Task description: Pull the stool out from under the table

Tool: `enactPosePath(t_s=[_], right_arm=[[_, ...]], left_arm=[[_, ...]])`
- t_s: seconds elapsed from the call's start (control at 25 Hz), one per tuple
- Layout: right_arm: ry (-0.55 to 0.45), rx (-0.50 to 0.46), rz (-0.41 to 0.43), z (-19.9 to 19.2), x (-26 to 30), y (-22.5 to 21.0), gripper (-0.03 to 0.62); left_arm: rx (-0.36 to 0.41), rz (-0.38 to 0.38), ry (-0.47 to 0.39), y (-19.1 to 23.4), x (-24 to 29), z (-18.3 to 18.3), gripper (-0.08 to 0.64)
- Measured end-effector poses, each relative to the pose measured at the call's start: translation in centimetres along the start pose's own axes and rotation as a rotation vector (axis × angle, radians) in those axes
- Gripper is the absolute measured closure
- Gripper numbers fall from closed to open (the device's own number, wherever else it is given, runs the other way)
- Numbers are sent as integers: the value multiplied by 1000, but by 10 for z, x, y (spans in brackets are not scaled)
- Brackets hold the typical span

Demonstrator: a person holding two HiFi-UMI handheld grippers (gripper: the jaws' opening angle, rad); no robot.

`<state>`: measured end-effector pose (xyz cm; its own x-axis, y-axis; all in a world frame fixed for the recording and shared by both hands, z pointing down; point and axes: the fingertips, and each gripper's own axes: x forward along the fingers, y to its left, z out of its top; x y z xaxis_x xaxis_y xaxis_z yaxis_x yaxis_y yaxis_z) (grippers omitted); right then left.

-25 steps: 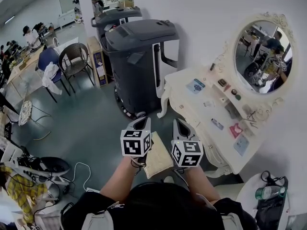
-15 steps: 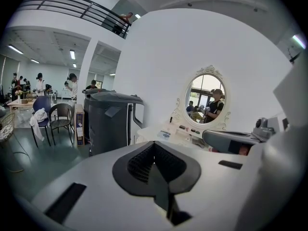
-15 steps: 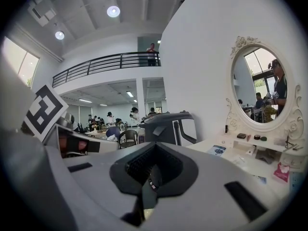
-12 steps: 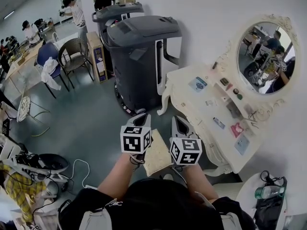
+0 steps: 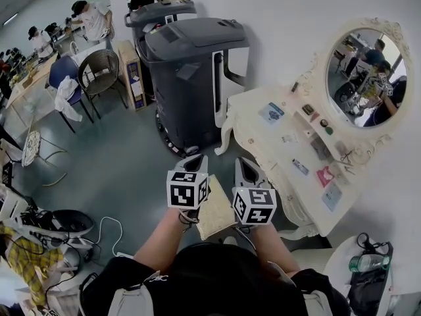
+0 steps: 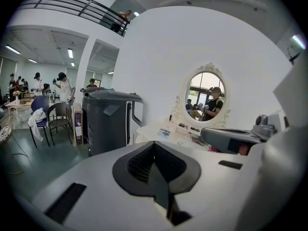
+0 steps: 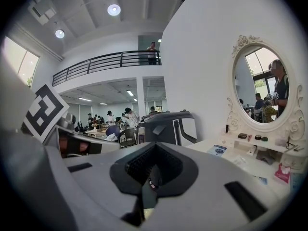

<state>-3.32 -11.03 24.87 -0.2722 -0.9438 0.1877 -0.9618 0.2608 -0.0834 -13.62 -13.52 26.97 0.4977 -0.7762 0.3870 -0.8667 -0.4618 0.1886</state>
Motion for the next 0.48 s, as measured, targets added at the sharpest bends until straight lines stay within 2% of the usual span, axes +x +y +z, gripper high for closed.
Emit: enactPosePath(t_s=[0.48], right_arm=[[-6, -11, 1, 2, 2, -9, 589]], left_arm=[[10, 7, 4, -6, 7, 2, 555]])
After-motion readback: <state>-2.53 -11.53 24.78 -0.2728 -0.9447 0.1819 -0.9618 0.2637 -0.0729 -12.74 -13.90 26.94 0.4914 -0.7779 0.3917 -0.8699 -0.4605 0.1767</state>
